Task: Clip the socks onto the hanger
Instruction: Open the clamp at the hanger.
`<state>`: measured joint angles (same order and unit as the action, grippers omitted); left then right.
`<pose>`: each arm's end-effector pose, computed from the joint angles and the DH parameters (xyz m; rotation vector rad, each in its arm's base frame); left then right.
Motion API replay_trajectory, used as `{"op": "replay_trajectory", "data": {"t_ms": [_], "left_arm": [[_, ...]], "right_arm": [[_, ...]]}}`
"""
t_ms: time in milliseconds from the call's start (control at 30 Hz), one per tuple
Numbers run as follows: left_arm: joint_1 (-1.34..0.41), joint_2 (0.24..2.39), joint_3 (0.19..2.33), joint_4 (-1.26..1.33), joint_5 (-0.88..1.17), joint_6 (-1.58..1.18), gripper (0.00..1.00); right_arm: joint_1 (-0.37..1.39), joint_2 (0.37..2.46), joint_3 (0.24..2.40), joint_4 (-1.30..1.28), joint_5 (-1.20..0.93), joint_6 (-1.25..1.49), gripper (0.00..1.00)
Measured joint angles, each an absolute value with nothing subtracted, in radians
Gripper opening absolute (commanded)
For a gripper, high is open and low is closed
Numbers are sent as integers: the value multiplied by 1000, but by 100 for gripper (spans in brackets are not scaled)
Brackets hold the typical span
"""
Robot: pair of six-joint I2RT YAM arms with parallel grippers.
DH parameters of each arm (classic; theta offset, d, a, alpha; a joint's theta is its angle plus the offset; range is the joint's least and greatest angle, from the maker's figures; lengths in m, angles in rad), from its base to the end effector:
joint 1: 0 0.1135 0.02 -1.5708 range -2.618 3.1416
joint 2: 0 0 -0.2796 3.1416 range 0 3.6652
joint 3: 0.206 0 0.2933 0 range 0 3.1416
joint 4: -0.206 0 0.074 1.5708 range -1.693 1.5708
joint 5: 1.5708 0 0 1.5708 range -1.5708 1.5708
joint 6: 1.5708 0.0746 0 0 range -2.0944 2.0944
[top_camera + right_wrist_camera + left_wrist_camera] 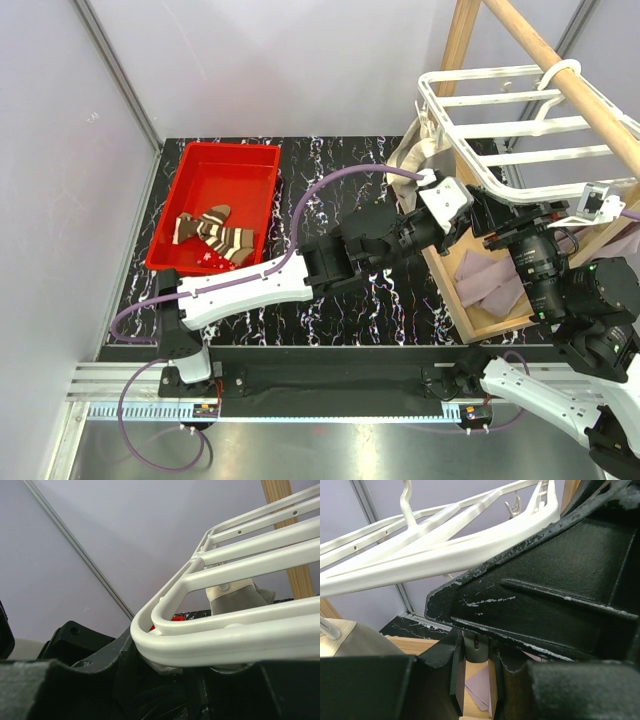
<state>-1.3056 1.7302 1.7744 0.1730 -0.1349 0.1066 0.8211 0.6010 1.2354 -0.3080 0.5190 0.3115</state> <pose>0.1389 -0.4731 0.4941 0.8251 1.1503 -0.9120 0.1065 0.0601 0.5346 0.1310 1.3096 0.6468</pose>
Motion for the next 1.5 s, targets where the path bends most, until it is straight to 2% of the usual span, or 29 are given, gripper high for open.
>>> {"op": "replay_trajectory", "data": {"t_ms": [33, 67, 133, 167, 300, 433, 533, 667, 767, 867, 967, 1233, 1500], "left_arm": [[-1306, 1731, 1774, 173, -135, 107, 14], [-1306, 1731, 1774, 173, -135, 107, 20], [-1306, 1731, 1774, 172, -135, 107, 33], [-1307, 1731, 1774, 167, -134, 109, 49], [-1324, 1716, 1734, 146, -136, 105, 64], [-1329, 1628, 1609, 93, -136, 86, 64], [-1302, 1483, 1471, 28, -143, 35, 63], [-1147, 1225, 1306, -45, -134, -120, 59], [-984, 1043, 1179, -39, -118, -201, 69], [-972, 954, 1102, 22, -46, -220, 75], [-1032, 1021, 1122, 120, 17, -196, 77], [-1118, 1406, 1314, 235, 144, -136, 82], [-1182, 1519, 1482, 286, 183, -103, 85]], "right_arm": [[821, 601, 1235, -308, 522, 311, 5], [821, 600, 1235, -308, 523, 311, 0], [821, 597, 1232, -308, 526, 311, 0], [821, 595, 1230, -306, 533, 310, 0], [821, 591, 1230, -299, 566, 310, 0], [821, 591, 1230, -300, 585, 312, 0], [821, 591, 1230, -307, 594, 322, 0], [821, 588, 1230, -332, 621, 357, 0], [821, 585, 1231, -351, 632, 381, 0], [821, 585, 1243, -386, 635, 417, 0], [821, 592, 1285, -451, 634, 465, 0], [821, 600, 1379, -580, 627, 584, 0], [821, 602, 1406, -648, 621, 631, 0]]}}
